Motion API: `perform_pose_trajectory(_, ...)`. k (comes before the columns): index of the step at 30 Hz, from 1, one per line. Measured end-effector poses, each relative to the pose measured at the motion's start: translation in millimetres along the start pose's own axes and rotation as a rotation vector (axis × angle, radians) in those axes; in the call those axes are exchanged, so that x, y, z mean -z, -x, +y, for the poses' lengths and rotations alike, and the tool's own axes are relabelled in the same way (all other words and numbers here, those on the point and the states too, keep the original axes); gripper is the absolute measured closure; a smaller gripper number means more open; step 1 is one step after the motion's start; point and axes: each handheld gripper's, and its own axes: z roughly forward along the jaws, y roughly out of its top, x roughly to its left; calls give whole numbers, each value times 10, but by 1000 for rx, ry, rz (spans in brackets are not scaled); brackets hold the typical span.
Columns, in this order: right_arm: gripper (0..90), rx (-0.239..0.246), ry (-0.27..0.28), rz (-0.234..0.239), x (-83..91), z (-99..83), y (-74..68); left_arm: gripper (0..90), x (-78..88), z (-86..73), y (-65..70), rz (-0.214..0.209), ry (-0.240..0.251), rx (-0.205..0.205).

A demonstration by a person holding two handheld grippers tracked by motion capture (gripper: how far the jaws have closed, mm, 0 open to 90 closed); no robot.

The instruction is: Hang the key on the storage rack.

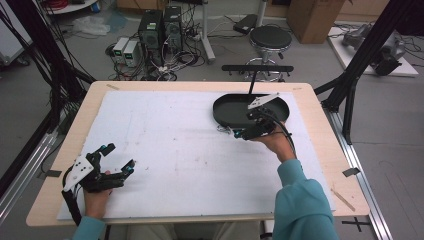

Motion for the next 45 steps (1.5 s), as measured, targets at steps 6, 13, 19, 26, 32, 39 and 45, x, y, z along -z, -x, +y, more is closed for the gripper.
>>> perform_pose_trajectory(6,88,-18,-37,-2,-135,57,-2,73,-1,0,-1,0,-1,1)
perform_pose_trajectory(13,88,-38,-78,2,-285,74,3,73,-3,1,0,0,-1,0)
perform_pose_trajectory(19,89,-45,-115,-1,-383,77,-15,73,-2,1,1,0,-1,0)
perform_pose_trajectory(26,166,-40,-167,11,-476,67,-47,73,0,0,3,1,1,0)
perform_pose_trajectory(32,251,-51,-210,-20,-540,57,-55,73,1,0,2,1,1,0)
perform_pose_trajectory(39,389,-94,-220,-36,-580,54,-35,73,1,0,2,1,0,0)
perform_pose_trajectory(45,482,-125,-222,-57,-620,33,14,73,-1,0,-1,1,0,1)
